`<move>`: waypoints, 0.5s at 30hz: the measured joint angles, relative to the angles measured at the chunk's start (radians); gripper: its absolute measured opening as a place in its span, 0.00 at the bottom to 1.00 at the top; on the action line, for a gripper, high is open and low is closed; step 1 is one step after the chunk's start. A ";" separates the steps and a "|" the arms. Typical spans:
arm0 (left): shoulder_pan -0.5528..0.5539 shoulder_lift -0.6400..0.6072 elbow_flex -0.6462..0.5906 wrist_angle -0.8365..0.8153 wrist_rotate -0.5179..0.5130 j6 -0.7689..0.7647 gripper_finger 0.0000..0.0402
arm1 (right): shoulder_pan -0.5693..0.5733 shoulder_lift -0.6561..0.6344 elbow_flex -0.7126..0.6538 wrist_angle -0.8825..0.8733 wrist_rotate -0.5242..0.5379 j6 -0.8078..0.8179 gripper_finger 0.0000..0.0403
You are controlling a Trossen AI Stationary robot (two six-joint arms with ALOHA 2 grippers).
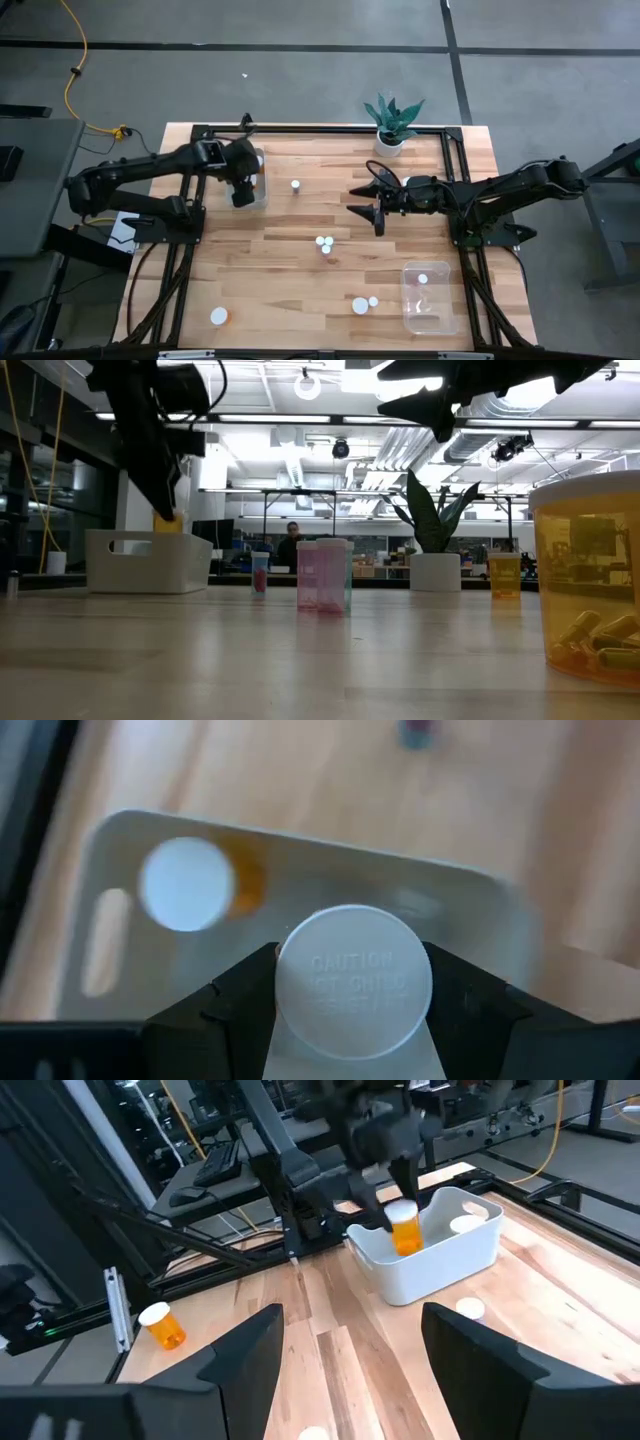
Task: Pick and place medicine bottles into bin by pill shape (circle, oval)
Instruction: Put the orange capsule bottle into the gray bin
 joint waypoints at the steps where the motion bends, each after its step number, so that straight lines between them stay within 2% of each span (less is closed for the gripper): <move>1: 0.001 0.005 -0.015 0.027 -0.033 -0.002 0.50 | 0.000 0.000 0.000 0.000 0.006 0.000 0.58; 3: 0.010 0.016 -0.026 0.055 -0.086 0.009 0.50 | 0.000 0.000 0.000 0.000 0.016 -0.001 0.58; 5: 0.027 0.024 -0.026 0.091 -0.087 0.043 0.51 | 0.000 0.000 0.000 0.000 0.023 -0.001 0.58; 9: 0.074 0.060 -0.026 0.133 -0.011 0.074 0.52 | 0.000 0.000 0.000 0.000 0.026 0.001 0.58; 15: 0.134 0.141 -0.026 0.106 0.060 0.103 0.52 | 0.000 0.000 0.000 0.000 0.026 0.024 0.58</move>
